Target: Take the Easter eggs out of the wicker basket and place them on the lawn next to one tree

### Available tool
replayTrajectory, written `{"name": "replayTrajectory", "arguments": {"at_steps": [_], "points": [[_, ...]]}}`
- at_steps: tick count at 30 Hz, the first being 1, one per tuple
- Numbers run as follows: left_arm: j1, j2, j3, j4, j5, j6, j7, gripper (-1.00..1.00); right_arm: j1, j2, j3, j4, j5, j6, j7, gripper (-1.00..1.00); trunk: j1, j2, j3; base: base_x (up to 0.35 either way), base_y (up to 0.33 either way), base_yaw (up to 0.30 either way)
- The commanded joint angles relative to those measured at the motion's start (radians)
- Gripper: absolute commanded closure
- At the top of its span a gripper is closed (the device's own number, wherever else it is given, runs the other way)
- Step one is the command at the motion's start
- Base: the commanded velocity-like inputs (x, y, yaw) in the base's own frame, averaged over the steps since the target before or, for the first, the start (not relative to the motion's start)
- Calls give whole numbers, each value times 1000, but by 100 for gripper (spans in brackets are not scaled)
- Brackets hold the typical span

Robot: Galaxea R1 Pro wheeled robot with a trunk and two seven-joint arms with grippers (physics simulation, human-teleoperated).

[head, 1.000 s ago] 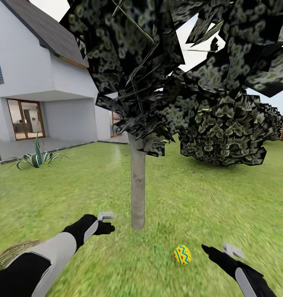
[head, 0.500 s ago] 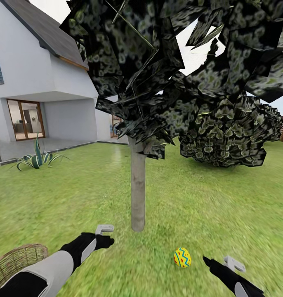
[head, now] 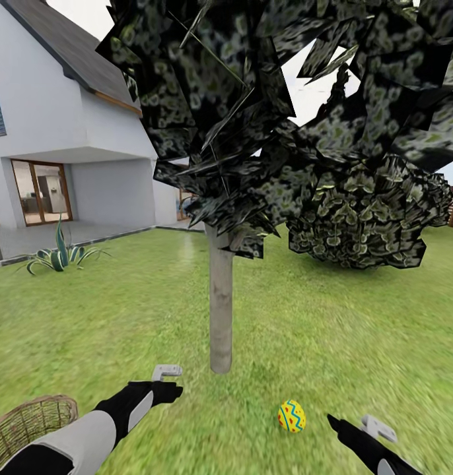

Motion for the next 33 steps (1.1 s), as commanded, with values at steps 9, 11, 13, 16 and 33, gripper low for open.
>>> {"name": "replayTrajectory", "arguments": {"at_steps": [9, 11, 13, 16, 33], "points": [[1, 1, -7, -1, 10, 3, 0, -100, -1, -2, -7, 27, -10, 5, -1, -100, -35, 63, 27, 0, 0, 0], [1, 0, -6, -1, 10, 3, 0, -100, 0, -2, -8, 30, -11, 4, -1, -100, -42, 77, 33, 0, 0, 0], [1, 0, -6, -1, 10, 3, 0, -100, -1, -3, -8, 33, -12, 4, -1, -100, -50, 91, 40, 0, 0, 0], [1, 0, -6, -1, 10, 3, 0, -100, -1, -2, -8, 35, -12, 4, -1, -100, -62, 112, 49, 0, 0, 0], [1, -1, -7, -1, 10, 2, 0, -100, 0, 1, -8, 53, -14, 3, -3, -100, -127, 231, 102, 0, 0, 0]]}}
